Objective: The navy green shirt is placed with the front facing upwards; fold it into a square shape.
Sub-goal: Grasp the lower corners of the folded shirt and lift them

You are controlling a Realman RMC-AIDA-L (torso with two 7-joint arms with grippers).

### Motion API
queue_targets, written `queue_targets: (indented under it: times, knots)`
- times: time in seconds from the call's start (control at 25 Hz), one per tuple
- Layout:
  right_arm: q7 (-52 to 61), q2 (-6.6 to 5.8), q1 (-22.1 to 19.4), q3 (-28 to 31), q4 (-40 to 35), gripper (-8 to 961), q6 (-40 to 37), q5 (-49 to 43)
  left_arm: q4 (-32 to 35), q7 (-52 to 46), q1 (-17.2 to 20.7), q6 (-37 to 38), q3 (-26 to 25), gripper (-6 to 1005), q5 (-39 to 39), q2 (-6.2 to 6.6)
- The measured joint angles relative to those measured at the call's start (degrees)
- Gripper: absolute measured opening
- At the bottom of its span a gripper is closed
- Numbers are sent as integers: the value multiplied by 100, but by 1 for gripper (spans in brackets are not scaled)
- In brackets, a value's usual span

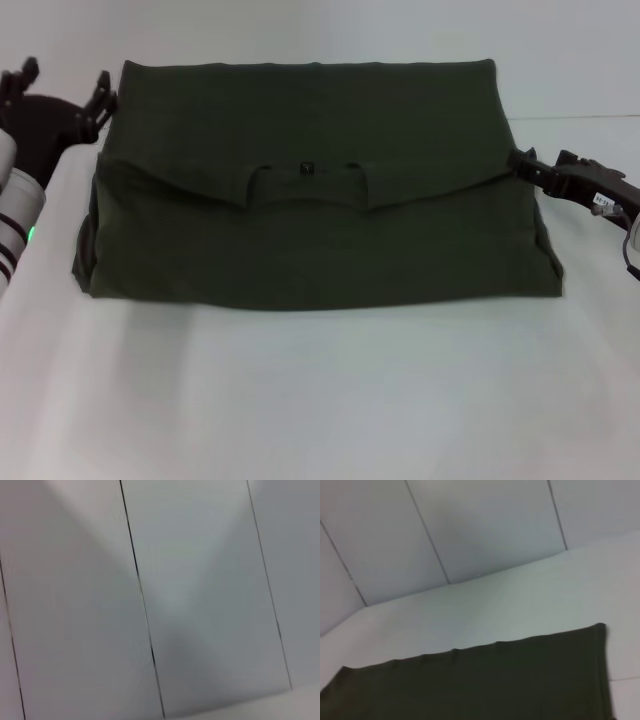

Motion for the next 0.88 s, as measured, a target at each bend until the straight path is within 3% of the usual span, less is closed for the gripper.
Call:
queue_targets:
  times: [0.28,0.56,0.64,0.76,0.88]
  knots:
    - [-279,11,-190,-8,33,924,-376,350,-371,1050,75,426,-49,858,-119,-17]
    - [-253,-10,-421,-199,5,923,-1083,360,-481,525,24,113,-154,852,-171,13]
    - [-251,-22,-470,-317,-1,923,-1219,357,-367,-167,7,-45,67,850,-134,82]
    - [-251,-25,-561,-469,-6,923,-1451,355,-106,-1667,7,-384,906,846,-127,279]
    - [-278,-26,-636,-602,-14,923,-1650,350,264,-3161,104,-494,2143,842,-121,479]
